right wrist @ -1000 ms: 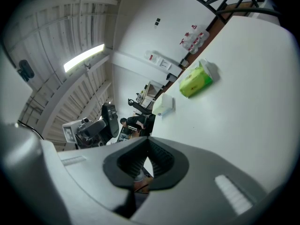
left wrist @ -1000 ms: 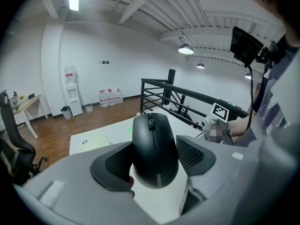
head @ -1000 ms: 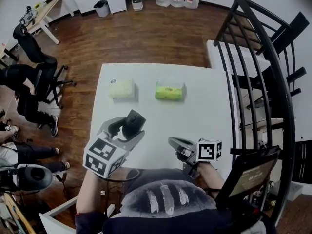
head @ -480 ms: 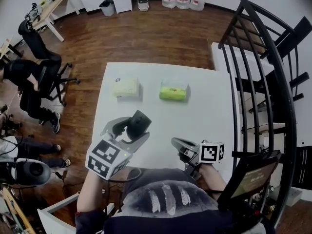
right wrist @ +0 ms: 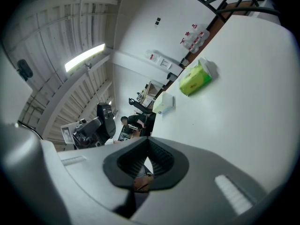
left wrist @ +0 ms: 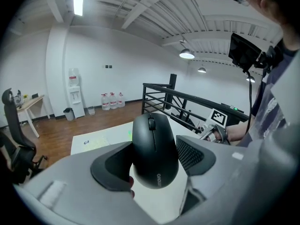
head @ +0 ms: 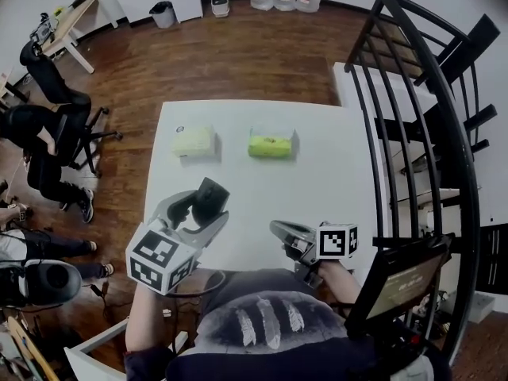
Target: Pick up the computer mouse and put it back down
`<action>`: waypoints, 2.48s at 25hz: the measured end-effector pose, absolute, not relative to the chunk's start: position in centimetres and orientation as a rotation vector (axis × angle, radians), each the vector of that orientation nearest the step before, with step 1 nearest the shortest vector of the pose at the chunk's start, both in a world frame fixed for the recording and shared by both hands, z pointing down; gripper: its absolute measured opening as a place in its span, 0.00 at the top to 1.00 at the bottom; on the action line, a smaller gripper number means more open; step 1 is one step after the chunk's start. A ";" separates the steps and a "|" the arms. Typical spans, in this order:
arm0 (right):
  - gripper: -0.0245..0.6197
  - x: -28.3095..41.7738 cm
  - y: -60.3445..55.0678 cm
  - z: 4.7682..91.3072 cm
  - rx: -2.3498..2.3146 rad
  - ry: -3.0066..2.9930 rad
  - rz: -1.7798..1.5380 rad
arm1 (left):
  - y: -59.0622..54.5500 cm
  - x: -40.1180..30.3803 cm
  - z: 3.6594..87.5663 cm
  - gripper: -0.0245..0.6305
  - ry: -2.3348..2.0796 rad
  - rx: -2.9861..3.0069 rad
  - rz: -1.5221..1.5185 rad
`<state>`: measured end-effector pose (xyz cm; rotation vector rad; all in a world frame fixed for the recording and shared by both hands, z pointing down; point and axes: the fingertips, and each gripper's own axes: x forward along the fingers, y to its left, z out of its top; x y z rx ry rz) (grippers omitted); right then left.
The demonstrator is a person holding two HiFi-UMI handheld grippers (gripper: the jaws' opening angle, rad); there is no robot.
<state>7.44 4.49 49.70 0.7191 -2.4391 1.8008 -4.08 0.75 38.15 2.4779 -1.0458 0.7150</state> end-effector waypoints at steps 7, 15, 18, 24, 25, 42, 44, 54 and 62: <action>0.96 7.7 4.5 49.5 0.710 -2.445 1.800 | 1.0 -3.9 38.1 0.49 -1.052 2.466 0.724; 0.96 7.3 4.8 49.7 0.688 -2.447 1.808 | 1.5 -4.2 38.0 0.49 -1.071 2.460 0.743; 0.96 7.2 4.8 49.7 0.680 -2.445 1.809 | 1.6 -4.2 37.8 0.49 -1.075 2.457 0.749; 0.96 6.1 4.9 49.7 0.654 -2.437 1.824 | 1.7 -5.5 37.8 0.49 -1.091 2.437 0.760; 0.96 6.1 4.8 49.8 0.655 -2.433 1.827 | 1.5 -5.6 38.0 0.49 -1.091 2.433 0.766; 0.96 5.0 1.5 51.1 0.772 -2.366 1.849 | -3.4 -7.6 37.4 0.49 -1.050 2.536 0.874; 0.96 4.7 1.3 51.1 0.777 -2.364 1.852 | -3.5 -7.9 36.4 0.49 -1.054 2.568 0.896; 0.96 5.4 0.7 52.5 0.902 -2.288 1.874 | -7.1 -7.6 39.8 0.49 -0.953 2.567 0.896; 0.96 5.3 0.3 53.7 0.942 -2.243 1.909 | -10.0 -6.8 46.9 0.49 -0.866 2.463 0.949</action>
